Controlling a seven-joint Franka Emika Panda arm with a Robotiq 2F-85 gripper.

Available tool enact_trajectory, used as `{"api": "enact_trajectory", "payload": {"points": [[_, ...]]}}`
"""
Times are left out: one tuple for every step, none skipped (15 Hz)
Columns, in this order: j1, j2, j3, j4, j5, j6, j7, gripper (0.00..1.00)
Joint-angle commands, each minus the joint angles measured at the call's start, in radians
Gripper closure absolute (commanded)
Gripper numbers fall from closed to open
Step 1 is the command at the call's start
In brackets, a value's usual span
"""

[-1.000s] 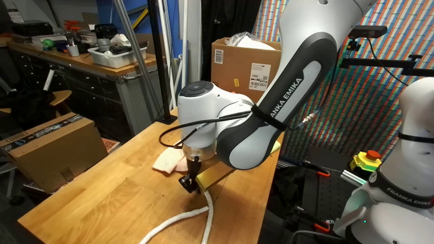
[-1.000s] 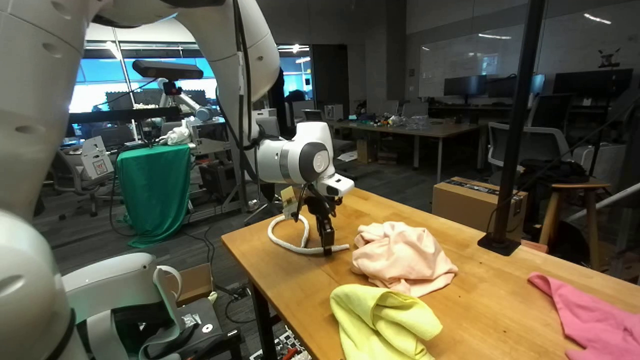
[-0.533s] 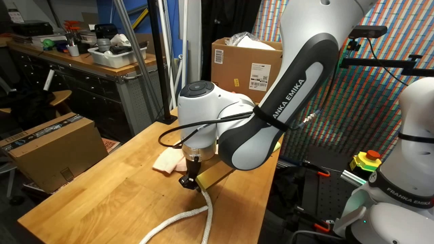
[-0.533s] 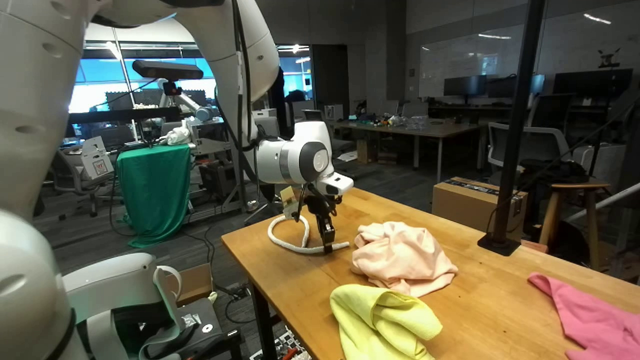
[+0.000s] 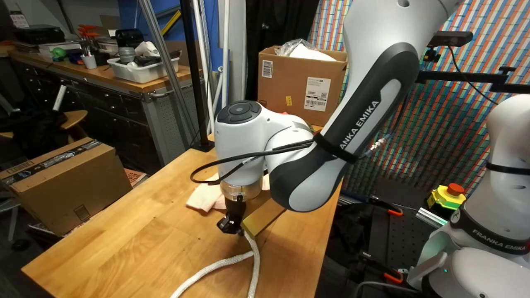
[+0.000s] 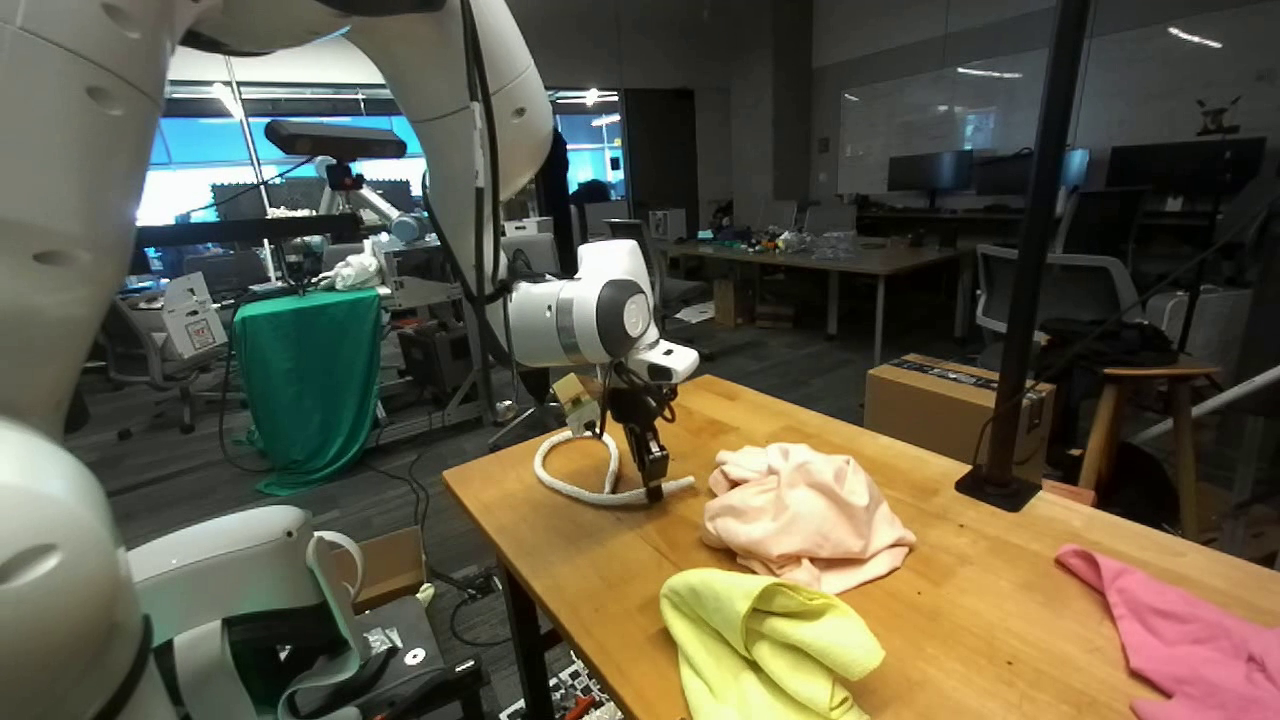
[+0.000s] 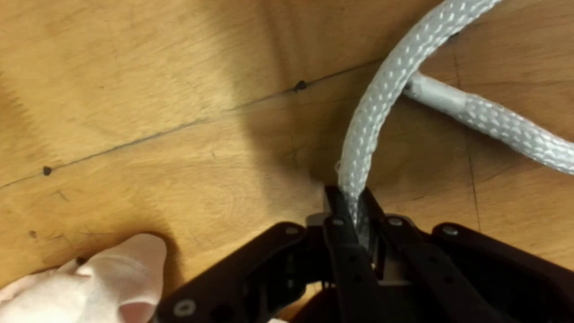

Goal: Separate the objects on the table.

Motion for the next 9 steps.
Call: {"api": "enact_trajectory", "payload": {"points": [[0.010,-0.021,0.019,0.005,-0.017,-0.002,-0.052,0.90],[0.009,-0.016,0.031,0.011,-0.009,-0.002,-0.076,0.90],[0.006,-0.014,0.041,0.014,-0.003,-0.003,-0.100,0.90],[0.001,-0.008,0.057,0.021,0.009,-0.005,-0.132,0.90],[0.002,-0.004,0.064,0.025,0.011,-0.008,-0.153,0.90],[-0.001,0.002,0.077,0.032,0.022,-0.013,-0.183,0.90],[0.000,0.005,0.082,0.035,0.024,-0.015,-0.201,0.90],[-0.002,0.007,0.091,0.037,0.034,-0.016,-0.226,0.90],[-0.003,0.011,0.098,0.040,0.043,-0.018,-0.248,0.90]]}}
